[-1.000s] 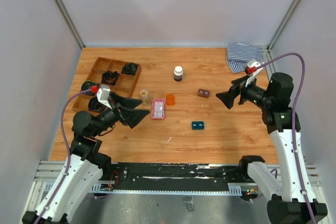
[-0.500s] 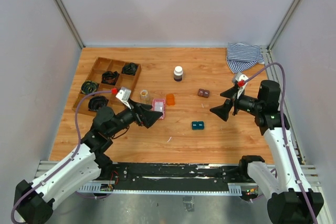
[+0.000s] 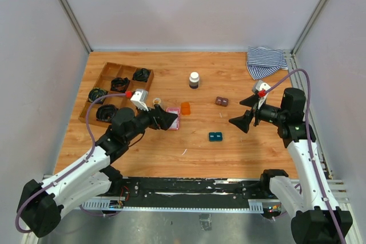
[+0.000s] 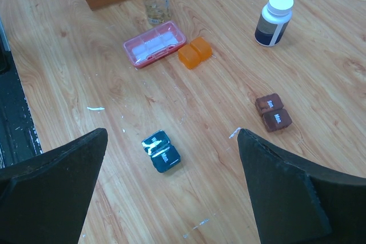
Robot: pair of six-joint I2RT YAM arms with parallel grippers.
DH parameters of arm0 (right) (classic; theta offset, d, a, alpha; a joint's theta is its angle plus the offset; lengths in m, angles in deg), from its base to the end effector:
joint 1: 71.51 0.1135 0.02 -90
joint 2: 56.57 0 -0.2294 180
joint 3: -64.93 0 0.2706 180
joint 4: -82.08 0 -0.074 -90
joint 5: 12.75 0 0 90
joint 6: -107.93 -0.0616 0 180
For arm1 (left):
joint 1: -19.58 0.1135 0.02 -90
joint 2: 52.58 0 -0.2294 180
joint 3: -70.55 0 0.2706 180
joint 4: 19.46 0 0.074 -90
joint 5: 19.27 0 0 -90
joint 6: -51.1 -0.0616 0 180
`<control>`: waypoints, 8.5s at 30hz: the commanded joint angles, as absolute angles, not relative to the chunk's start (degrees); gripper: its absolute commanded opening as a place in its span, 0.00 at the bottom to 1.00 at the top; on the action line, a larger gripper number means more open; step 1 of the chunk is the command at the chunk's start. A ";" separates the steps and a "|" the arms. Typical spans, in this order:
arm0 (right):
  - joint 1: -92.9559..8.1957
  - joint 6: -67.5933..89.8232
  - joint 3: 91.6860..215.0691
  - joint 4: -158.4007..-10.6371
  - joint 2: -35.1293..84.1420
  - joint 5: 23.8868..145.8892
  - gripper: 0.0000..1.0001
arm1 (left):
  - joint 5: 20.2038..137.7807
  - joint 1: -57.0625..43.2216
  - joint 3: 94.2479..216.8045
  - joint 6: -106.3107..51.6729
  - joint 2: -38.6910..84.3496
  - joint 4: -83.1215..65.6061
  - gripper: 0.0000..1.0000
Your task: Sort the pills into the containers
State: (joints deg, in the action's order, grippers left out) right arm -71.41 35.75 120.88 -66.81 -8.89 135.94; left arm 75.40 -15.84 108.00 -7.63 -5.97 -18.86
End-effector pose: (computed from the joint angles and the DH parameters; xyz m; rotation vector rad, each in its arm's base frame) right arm 0.2309 0.0530 0.2809 -0.9056 1.6054 0.7827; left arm 0.2114 -0.1565 0.2142 0.1292 1.8278 -0.9106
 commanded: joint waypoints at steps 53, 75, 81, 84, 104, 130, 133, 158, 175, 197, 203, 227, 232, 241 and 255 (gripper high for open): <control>-72.12 36.41 121.28 -66.19 -9.83 136.92 0.98 | 45.18 -26.78 134.96 -11.45 34.45 -8.68 0.66; -72.04 36.32 121.24 -66.13 -9.86 136.52 0.98 | 39.59 -27.27 145.82 -14.77 48.72 -5.76 0.69; -72.03 36.33 121.16 -66.14 -9.90 136.63 0.98 | 36.65 -27.27 150.05 -15.83 53.28 -3.13 0.70; -72.03 36.30 121.10 -66.14 -9.89 136.65 0.98 | 35.87 -27.27 151.84 -16.13 55.34 -2.13 0.70; -71.68 36.31 121.19 -66.16 -10.15 136.59 0.98 | 38.76 -27.18 153.88 -13.42 60.26 -0.90 0.65; -71.62 35.98 120.91 -66.37 -10.07 137.42 0.98 | 49.79 -26.12 149.36 -12.82 50.55 -4.65 0.15; -71.59 35.39 120.73 -66.72 -9.93 138.12 0.98 | 56.89 -26.08 142.77 -12.14 43.48 -10.31 0.15; -65.91 -4.84 114.79 -97.71 -7.81 151.49 0.98 | 110.01 -26.03 109.95 26.71 25.25 -89.92 0.12; -65.05 -10.68 120.50 -96.65 -7.67 154.23 0.98 | 105.83 -25.77 112.94 24.86 33.19 -92.21 0.07; -55.10 -31.79 116.70 -113.72 -2.30 138.75 0.97 | 94.82 -27.74 112.94 22.20 35.29 -99.36 0.07; -54.57 -32.96 116.28 -115.00 -2.47 138.24 0.86 | 92.97 -28.27 112.88 22.42 36.17 -100.59 0.07; -52.66 -31.49 115.03 -114.10 -2.87 136.96 0.31 | 90.72 -29.11 112.46 22.87 37.23 -100.25 0.16; -52.74 -31.91 115.22 -113.74 -2.87 136.86 0.28 | 91.53 -29.11 112.06 22.91 37.16 -99.83 0.39; -52.95 -32.19 114.86 -113.96 -2.80 136.72 0.25 | 92.46 -29.11 109.40 21.46 36.99 -99.84 0.69; -52.96 -22.08 116.48 -106.26 -3.24 136.42 0.24 | 88.38 -29.11 101.86 7.26 23.15 -85.75 0.81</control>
